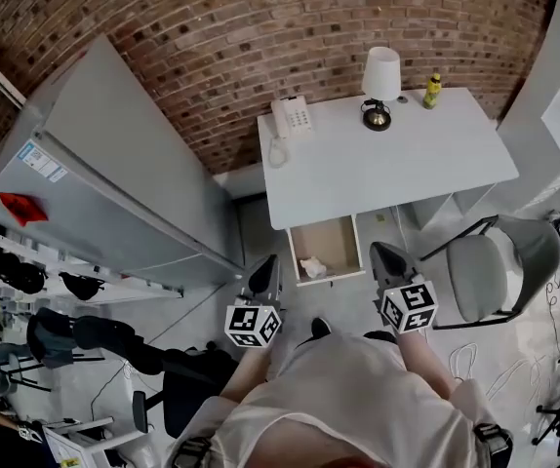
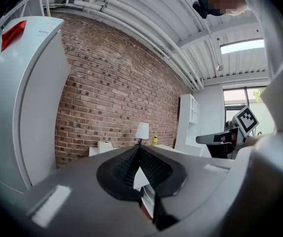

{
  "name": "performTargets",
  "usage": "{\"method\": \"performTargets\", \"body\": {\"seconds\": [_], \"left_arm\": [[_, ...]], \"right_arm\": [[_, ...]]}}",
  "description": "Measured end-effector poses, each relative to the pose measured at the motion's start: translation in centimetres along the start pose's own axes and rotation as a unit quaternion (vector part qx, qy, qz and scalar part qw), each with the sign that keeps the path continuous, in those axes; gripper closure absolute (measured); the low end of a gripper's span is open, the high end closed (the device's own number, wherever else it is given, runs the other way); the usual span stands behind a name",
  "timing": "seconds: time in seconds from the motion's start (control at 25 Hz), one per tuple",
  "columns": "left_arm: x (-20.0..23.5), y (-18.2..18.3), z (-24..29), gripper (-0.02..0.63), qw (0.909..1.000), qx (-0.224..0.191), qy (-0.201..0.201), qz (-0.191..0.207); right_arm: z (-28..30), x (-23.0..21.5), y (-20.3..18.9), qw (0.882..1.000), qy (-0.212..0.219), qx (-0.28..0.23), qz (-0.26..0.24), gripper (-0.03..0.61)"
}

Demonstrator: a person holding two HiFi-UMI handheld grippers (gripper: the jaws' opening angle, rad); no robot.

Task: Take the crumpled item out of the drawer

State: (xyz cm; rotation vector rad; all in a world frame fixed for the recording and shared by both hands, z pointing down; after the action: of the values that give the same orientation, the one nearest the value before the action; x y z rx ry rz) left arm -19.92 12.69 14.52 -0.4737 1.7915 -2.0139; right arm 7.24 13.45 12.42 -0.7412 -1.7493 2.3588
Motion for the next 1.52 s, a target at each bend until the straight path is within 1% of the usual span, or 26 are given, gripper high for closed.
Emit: {"method": "performTargets", "body": {"seconds": [0.12,0.2,0.4,0.52,0.68,0.8,0.92,1.0,1.24,1.52], "left_arm": [[2.9,0.0,1.0,0.604,1.0000,-0.001,0.003,0.000],[4.0,-0.2,1.5,0.604,1.0000,-0.002,0.008,-0.005],[4.5,-0.2,3.2,0.604,0.9996,-0.003,0.024,-0.017],[4.7,-0.1,3.5,0.604,0.9989,-0.001,0.038,-0.027],[4.0,0.0,4.2,0.604,0.9981,0.003,0.048,-0.039],[3.0,0.0,5.2,0.604,0.9980,0.010,0.050,-0.037],[1.7,0.2,5.6,0.604,0.9978,0.008,0.055,-0.037],[1.2,0.0,5.8,0.604,0.9974,0.016,0.060,-0.038],[0.5,-1.6,5.5,0.604,0.9950,0.049,0.073,-0.047],[-0.7,-4.1,5.2,0.604,0.9924,0.082,0.069,-0.060]], "right_arm": [[2.4,0.7,0.3,1.000,-0.003,-0.002,0.001,0.571],[3.3,1.0,0.5,1.000,-0.004,-0.002,-0.002,0.571],[4.7,-0.5,1.4,1.000,-0.013,-0.004,-0.012,0.571],[5.4,-1.3,1.7,1.000,-0.007,0.004,-0.012,0.571],[5.8,-2.2,2.7,1.000,0.002,0.009,-0.027,0.571],[5.9,-3.3,2.8,1.000,0.006,0.011,-0.024,0.571],[5.5,-4.2,2.5,1.000,0.006,0.022,-0.022,0.571],[5.5,-4.6,2.1,0.999,0.008,0.027,-0.016,0.571],[5.4,-5.2,-0.2,0.998,0.019,0.058,0.004,0.571],[5.5,-5.9,-2.9,0.995,0.023,0.097,0.016,0.571]]}}
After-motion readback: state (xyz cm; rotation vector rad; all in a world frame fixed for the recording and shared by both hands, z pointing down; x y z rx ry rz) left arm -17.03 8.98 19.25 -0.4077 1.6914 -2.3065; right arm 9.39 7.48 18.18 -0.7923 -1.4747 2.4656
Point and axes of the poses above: the fingertips, and each gripper's own axes: z forward along the fingers, x to its left, y out of its top, the point moved 6 cm from there along -z, backward along the fingers, and after that the axes turned 10 degrees about z, right-handed, at the moved point
